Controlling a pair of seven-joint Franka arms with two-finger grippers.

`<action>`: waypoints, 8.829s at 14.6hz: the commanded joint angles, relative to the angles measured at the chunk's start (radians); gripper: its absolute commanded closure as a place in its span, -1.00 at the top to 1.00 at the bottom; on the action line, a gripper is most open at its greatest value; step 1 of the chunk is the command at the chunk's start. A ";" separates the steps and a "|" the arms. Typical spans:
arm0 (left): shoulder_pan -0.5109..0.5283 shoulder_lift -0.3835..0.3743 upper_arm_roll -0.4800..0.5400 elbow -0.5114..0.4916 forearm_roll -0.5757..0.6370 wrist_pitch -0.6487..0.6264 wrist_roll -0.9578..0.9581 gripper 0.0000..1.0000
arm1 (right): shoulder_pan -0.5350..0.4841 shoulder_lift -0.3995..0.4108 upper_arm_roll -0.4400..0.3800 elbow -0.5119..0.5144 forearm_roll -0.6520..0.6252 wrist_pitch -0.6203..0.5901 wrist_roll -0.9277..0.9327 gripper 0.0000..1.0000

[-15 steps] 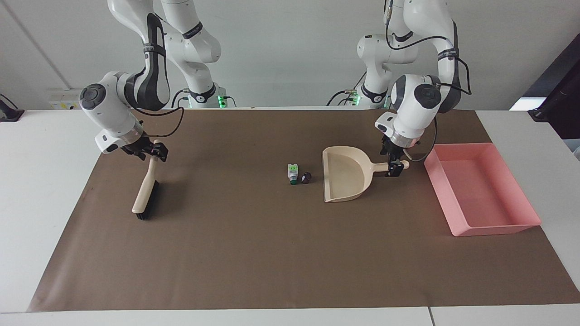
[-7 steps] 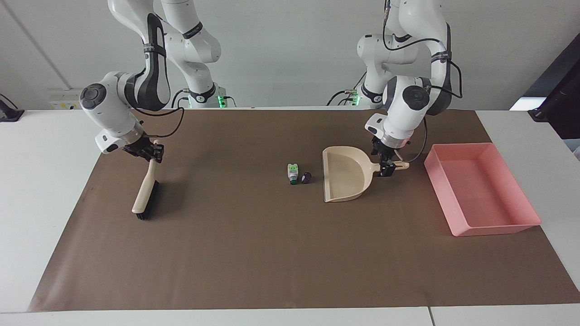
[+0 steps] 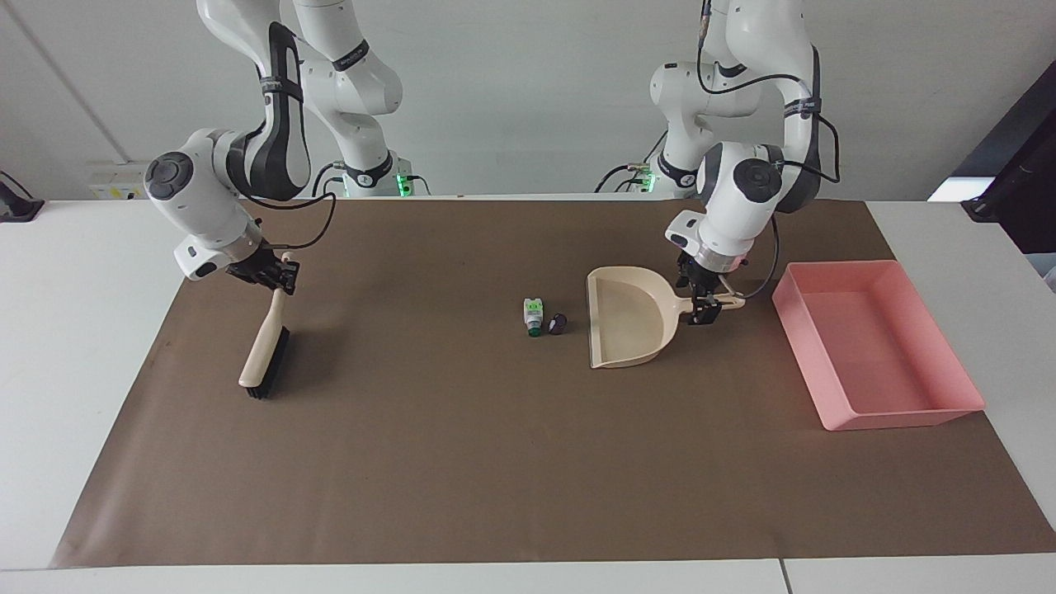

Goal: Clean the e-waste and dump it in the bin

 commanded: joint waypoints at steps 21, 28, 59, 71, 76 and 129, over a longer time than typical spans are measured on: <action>-0.162 0.075 -0.004 0.140 0.179 -0.205 -0.216 -1.00 | 0.695 -0.018 0.011 0.039 0.027 -0.067 0.532 -1.00; -0.204 0.132 -0.005 0.187 0.268 -0.267 -0.304 -1.00 | 0.841 0.011 0.013 0.039 0.037 -0.014 0.526 -1.00; -0.076 0.058 -0.005 0.109 0.209 -0.164 -0.108 -1.00 | 0.814 -0.065 0.114 0.160 0.228 -0.006 0.830 -1.00; 0.242 -0.107 0.013 0.229 0.142 -0.328 0.185 -1.00 | 0.122 -0.098 0.115 0.151 -0.068 -0.274 0.149 -1.00; 0.489 -0.018 0.016 0.449 0.175 -0.418 0.349 -1.00 | -0.028 0.012 0.115 0.157 -0.176 -0.253 -0.089 -1.00; -0.078 0.141 -0.016 0.191 0.357 -0.229 -0.228 -1.00 | -0.034 -0.030 0.123 0.160 -0.015 -0.112 -0.036 1.00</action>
